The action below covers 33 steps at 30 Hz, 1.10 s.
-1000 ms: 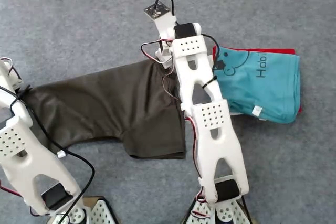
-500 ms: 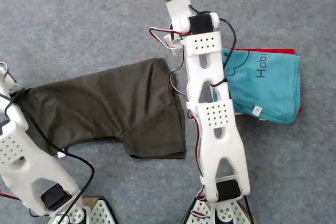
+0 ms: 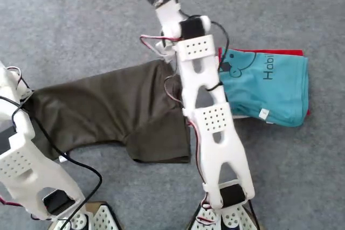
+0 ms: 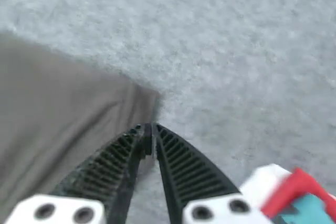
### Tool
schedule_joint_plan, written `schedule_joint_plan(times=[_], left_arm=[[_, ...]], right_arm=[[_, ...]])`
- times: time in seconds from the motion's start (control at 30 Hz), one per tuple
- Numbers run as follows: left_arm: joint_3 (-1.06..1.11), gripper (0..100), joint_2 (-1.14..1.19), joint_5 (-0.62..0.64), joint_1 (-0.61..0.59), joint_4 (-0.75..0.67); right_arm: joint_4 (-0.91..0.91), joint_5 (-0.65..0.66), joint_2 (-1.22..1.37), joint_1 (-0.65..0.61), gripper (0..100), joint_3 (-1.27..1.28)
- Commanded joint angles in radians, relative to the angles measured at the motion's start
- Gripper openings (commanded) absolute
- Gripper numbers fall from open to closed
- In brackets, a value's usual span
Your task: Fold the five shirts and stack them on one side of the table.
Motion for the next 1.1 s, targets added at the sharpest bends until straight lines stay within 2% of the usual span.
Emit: schedule_joint_plan(times=[0.0, 0.13, 0.3, 0.5, 0.7, 0.9, 1.07], left_arm=[[-0.005, 3, -0.063, -0.011, 0.008, -0.008], [-0.010, 3, -0.052, -0.008, 0.010, -0.021], [-0.039, 3, 0.026, -0.006, 0.008, -0.095], [-0.217, 3, 0.127, -0.009, -0.008, 0.061], [-0.338, 3, 0.207, -0.005, -0.051, 0.109], [-0.351, 3, 0.207, -0.005, -0.054, 0.117], [-0.349, 3, 0.207, -0.005, -0.054, 0.121]], right_arm=[[-0.003, -0.003, 0.048, -0.054, 1.4, -0.048], [-0.040, -0.002, 0.131, -0.087, 1.5, -0.048], [-0.058, 0.029, 0.166, -0.037, 1.5, -0.050], [-0.060, 0.032, 0.168, 0.009, 1.5, -0.050], [-0.060, 0.032, 0.174, 0.020, 1.5, -0.036], [-0.054, 0.029, 0.196, 0.060, 1.5, -0.050], [-0.049, 0.032, 0.162, 0.034, 1.4, -0.050]])
